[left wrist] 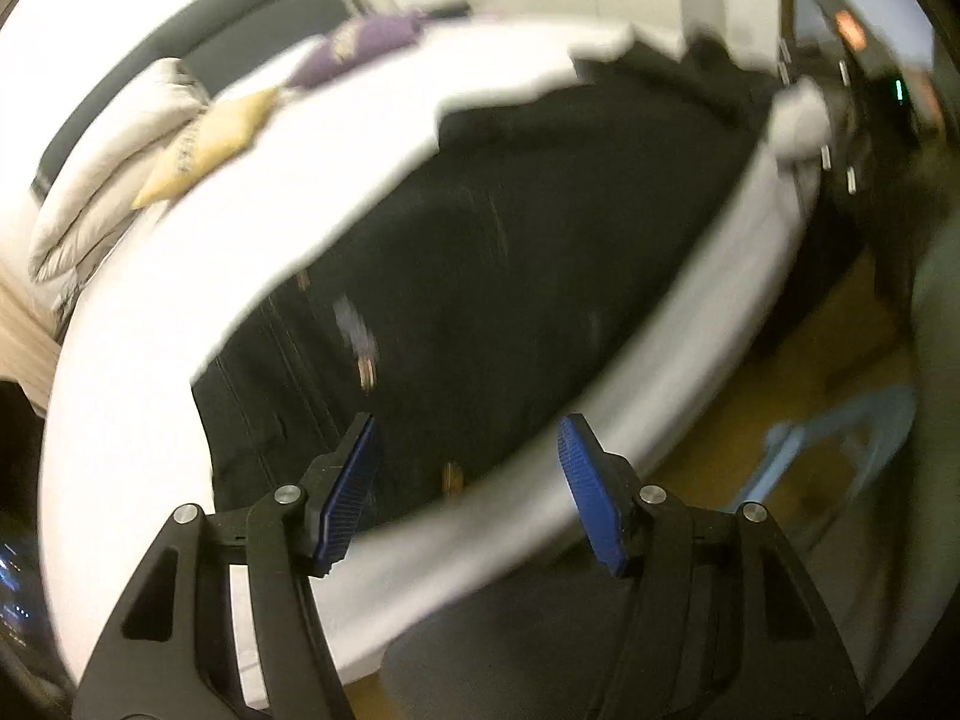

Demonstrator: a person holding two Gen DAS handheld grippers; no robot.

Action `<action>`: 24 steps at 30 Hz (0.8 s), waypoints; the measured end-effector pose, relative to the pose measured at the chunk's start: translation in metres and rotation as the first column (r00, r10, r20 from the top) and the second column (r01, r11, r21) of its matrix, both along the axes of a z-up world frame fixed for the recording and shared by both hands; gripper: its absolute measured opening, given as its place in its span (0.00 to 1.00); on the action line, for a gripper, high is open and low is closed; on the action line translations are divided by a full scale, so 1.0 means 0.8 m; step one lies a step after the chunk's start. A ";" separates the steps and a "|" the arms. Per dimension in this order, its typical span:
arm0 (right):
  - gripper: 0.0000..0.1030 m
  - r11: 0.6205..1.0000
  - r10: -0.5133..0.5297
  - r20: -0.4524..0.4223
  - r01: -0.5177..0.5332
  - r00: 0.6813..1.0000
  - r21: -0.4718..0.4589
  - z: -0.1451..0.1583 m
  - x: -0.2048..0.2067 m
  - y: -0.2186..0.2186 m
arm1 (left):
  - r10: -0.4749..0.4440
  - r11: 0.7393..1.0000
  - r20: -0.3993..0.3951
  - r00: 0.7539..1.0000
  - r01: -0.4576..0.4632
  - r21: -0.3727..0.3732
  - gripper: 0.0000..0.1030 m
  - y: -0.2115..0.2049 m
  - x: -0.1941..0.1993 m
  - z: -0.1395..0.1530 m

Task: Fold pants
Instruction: 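Open both tools to release the jeans onto the bed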

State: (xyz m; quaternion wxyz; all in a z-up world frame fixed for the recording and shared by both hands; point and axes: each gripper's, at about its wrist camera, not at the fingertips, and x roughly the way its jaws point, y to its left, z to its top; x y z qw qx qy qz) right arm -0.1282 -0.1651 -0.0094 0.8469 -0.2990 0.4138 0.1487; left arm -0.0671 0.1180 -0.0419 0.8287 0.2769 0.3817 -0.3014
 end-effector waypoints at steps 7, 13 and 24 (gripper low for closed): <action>0.64 0.877 -0.421 -0.032 0.416 0.907 0.240 0.083 0.108 -0.113 | 0.064 0.988 0.008 0.998 -0.062 -0.141 0.58 -0.103 0.058 0.003; 0.64 0.779 -0.564 -0.108 0.571 0.819 0.260 0.089 0.227 -0.164 | 0.128 0.988 -0.116 0.985 -0.137 -0.071 0.58 -0.156 0.080 -0.086; 0.64 0.738 -0.650 -0.259 0.675 0.714 0.009 -0.018 0.357 -0.143 | 0.151 0.982 -0.113 0.982 -0.162 -0.098 0.61 -0.160 0.074 -0.097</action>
